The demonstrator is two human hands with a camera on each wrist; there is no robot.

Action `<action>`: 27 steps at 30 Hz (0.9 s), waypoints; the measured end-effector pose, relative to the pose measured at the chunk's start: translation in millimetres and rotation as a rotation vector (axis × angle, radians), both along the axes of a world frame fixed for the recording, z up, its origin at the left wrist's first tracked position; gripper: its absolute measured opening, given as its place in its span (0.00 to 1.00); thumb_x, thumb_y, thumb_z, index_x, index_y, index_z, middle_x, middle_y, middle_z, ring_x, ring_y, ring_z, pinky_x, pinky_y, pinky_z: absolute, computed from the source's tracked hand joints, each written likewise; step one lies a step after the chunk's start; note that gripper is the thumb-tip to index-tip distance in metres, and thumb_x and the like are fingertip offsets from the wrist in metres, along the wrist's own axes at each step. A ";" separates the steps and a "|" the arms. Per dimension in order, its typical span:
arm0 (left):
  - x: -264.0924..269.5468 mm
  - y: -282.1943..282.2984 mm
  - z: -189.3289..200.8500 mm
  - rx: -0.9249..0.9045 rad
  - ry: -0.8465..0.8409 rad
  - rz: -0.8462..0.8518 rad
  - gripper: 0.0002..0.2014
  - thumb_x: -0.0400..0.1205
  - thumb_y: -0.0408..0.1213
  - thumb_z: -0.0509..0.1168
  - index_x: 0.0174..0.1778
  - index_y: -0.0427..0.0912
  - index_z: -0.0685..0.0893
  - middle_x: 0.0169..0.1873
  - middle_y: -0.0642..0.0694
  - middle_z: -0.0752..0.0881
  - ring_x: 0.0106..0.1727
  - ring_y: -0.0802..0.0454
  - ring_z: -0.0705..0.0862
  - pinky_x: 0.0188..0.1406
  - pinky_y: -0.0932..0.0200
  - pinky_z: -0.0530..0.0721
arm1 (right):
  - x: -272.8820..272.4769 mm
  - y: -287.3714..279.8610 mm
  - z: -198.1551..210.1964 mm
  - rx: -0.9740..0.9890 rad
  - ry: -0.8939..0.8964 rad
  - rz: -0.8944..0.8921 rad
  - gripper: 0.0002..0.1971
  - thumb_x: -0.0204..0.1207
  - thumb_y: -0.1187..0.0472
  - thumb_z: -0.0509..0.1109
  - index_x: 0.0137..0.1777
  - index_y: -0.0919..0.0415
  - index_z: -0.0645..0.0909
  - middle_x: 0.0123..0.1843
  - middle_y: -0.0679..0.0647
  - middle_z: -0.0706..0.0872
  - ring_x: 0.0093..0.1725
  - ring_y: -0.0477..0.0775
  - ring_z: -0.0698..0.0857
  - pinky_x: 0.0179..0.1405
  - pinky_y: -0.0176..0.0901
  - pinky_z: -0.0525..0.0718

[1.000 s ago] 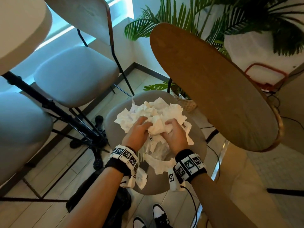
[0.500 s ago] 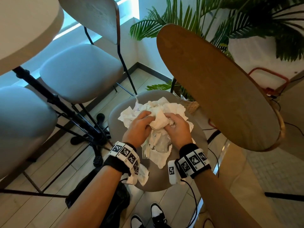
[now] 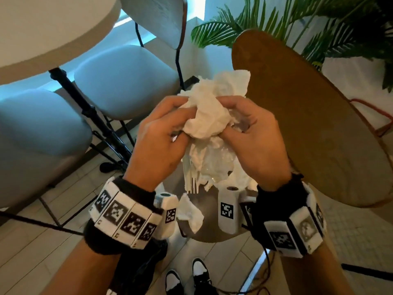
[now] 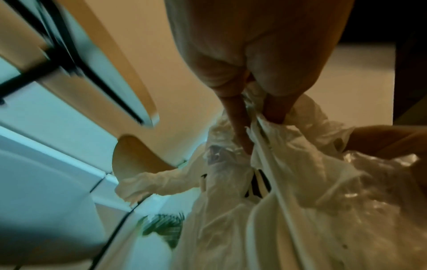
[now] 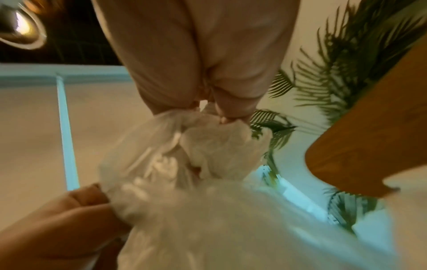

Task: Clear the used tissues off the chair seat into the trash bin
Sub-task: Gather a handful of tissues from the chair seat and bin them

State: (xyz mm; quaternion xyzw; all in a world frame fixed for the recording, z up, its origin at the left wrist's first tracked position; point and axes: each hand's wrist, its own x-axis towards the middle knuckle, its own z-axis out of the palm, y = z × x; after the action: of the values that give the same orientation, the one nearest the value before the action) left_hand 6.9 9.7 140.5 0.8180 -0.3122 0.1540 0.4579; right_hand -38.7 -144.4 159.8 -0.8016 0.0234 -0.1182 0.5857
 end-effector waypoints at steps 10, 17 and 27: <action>-88.5 181.4 -25.0 -0.048 0.174 0.422 0.11 0.77 0.39 0.65 0.55 0.43 0.82 0.54 0.58 0.79 0.55 0.72 0.78 0.50 0.79 0.75 | -11.8 180.6 -34.5 0.093 0.067 0.451 0.13 0.74 0.67 0.71 0.59 0.60 0.84 0.55 0.61 0.86 0.55 0.54 0.85 0.58 0.42 0.83; -143.9 272.8 -184.6 -0.048 0.496 0.699 0.14 0.72 0.33 0.65 0.53 0.35 0.86 0.54 0.38 0.84 0.50 0.65 0.76 0.50 0.86 0.70 | -31.1 289.7 -192.7 0.053 0.480 0.668 0.17 0.72 0.71 0.70 0.60 0.58 0.82 0.58 0.57 0.85 0.55 0.53 0.83 0.57 0.47 0.84; -139.3 351.8 -513.2 0.153 0.954 0.672 0.17 0.70 0.30 0.58 0.52 0.30 0.85 0.53 0.29 0.83 0.55 0.36 0.82 0.52 0.64 0.69 | -23.8 387.4 -524.8 -0.247 0.807 0.776 0.19 0.75 0.70 0.63 0.66 0.61 0.77 0.63 0.66 0.84 0.62 0.64 0.82 0.58 0.51 0.80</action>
State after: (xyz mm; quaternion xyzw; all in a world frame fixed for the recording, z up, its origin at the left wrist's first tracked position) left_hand -132.5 361.4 -372.7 0.8817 0.1944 -0.1172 0.4137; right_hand -62.5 243.0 -365.0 -0.7954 -0.0648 0.4191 0.4330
